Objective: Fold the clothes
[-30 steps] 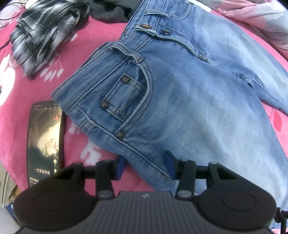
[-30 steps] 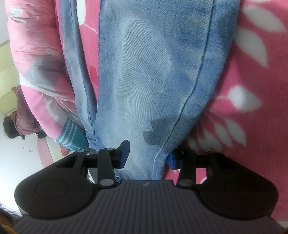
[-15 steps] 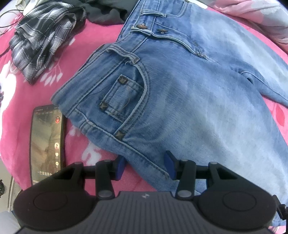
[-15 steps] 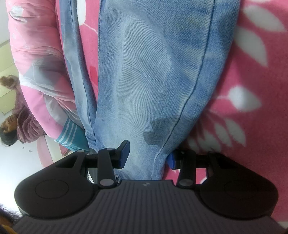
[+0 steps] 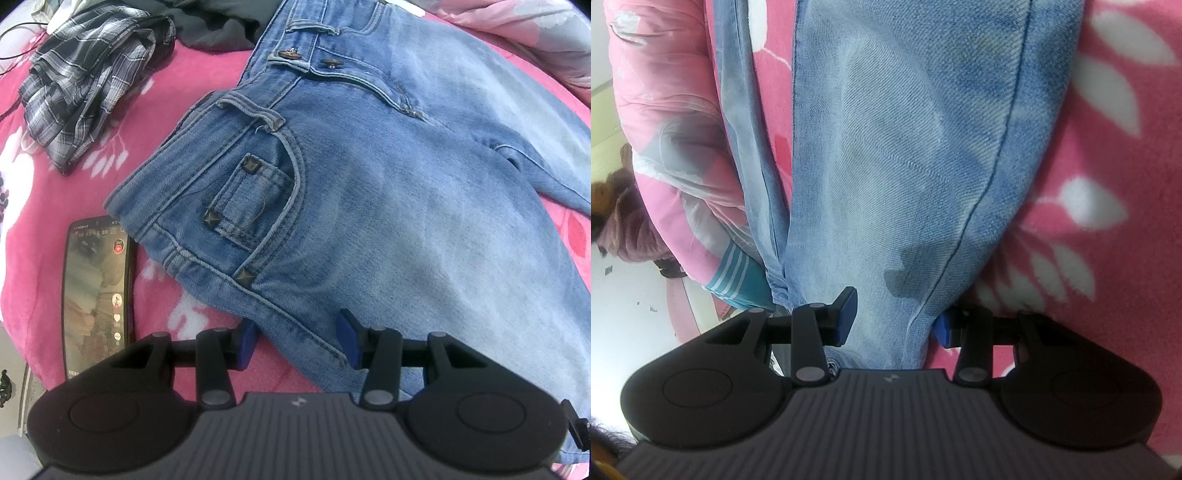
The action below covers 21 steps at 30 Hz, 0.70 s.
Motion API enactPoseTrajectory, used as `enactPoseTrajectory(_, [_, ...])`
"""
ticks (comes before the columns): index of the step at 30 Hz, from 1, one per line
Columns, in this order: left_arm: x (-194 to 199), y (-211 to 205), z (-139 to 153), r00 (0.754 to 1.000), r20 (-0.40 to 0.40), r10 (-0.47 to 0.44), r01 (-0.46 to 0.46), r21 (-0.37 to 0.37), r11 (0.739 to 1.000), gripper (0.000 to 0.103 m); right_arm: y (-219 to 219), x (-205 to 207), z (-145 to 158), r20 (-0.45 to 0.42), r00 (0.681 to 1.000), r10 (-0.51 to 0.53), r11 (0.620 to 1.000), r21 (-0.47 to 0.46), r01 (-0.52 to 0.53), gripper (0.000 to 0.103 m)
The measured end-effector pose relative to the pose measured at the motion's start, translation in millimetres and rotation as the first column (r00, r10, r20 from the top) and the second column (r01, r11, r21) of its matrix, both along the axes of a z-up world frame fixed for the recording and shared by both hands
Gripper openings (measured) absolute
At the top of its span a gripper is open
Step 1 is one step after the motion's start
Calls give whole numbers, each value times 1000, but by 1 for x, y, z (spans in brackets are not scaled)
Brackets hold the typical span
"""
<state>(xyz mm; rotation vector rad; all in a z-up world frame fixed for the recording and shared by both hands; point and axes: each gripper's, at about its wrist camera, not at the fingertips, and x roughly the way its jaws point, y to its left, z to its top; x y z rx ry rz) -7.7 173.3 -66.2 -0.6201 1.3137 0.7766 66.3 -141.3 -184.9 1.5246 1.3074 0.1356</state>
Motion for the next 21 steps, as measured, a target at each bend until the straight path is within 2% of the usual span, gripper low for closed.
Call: enactPoseTrajectory(21, [-1, -8, 1, 1000, -8, -9, 9, 10, 1000, 48, -2, -1, -4, 5, 1000, 6, 1000, 6, -6, 40])
